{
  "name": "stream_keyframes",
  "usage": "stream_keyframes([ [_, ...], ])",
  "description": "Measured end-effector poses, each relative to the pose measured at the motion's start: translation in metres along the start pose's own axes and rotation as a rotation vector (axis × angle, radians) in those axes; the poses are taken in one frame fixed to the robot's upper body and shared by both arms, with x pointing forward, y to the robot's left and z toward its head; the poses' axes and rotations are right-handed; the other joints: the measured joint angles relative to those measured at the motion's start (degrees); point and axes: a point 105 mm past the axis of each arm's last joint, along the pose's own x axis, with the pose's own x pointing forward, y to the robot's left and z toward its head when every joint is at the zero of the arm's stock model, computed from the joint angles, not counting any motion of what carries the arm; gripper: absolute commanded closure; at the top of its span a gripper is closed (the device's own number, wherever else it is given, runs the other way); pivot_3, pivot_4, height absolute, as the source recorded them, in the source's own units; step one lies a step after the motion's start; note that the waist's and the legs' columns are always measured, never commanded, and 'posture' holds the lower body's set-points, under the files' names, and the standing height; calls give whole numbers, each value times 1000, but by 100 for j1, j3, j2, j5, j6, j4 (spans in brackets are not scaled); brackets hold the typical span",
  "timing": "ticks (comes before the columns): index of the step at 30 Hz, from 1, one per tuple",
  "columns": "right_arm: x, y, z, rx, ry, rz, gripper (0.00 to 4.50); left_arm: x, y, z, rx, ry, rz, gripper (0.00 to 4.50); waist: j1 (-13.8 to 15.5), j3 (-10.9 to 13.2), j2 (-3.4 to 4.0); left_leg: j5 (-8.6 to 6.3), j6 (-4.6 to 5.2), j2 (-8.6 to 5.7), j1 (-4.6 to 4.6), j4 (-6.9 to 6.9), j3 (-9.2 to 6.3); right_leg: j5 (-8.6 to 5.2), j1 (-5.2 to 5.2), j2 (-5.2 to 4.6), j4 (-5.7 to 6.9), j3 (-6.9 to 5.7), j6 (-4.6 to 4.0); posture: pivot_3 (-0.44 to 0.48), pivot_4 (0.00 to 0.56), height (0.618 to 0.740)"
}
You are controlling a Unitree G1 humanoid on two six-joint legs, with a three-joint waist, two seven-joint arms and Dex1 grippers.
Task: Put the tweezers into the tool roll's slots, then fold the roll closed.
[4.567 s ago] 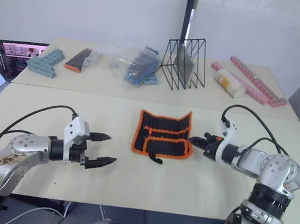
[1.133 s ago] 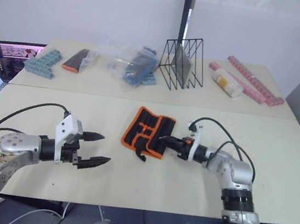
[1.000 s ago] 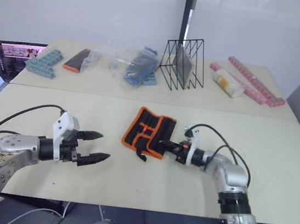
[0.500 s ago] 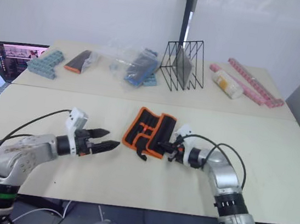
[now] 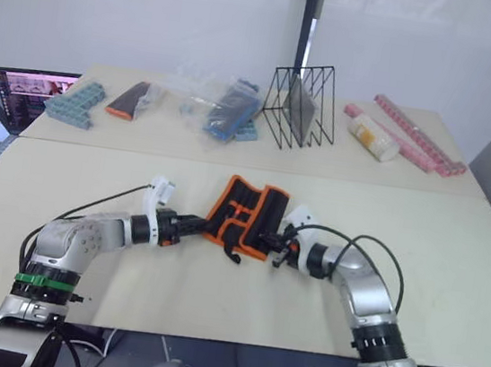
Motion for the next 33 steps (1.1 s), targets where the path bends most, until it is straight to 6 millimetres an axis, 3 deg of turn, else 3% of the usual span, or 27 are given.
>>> stream_keyframes([
  [2,0,0,0,2,2,-3,4500,-1,1,-2,-12,14,-4,4473,2,0,0,0,0,-1,0,0,0,0,0,0,0,0,0,0,150,739],
  [12,0,0,1,7,3,-8,4500,0,-2,-1,-16,25,-23,4473,9,0,0,1,-1,-1,0,1,0,0,0,0,0,0,0,0,150,739],
  [22,10,16,4,-4,16,32,4500,-22,1,20,65,-14,-41,4473,-41,0,0,1,-2,3,-8,-8,-1,0,-15,3,1,0,0,0,150,739],
  [28,15,27,2,34,10,38,4500,-17,-17,28,135,-8,-110,4473,-32,0,0,1,-2,2,-8,-8,-2,0,-14,2,1,0,0,0,150,739],
  [33,15,27,2,43,14,23,4500,3,-37,25,193,37,-185,4473,-22,0,0,1,-2,0,-7,-7,-1,0,-11,2,-1,0,0,0,150,739],
])
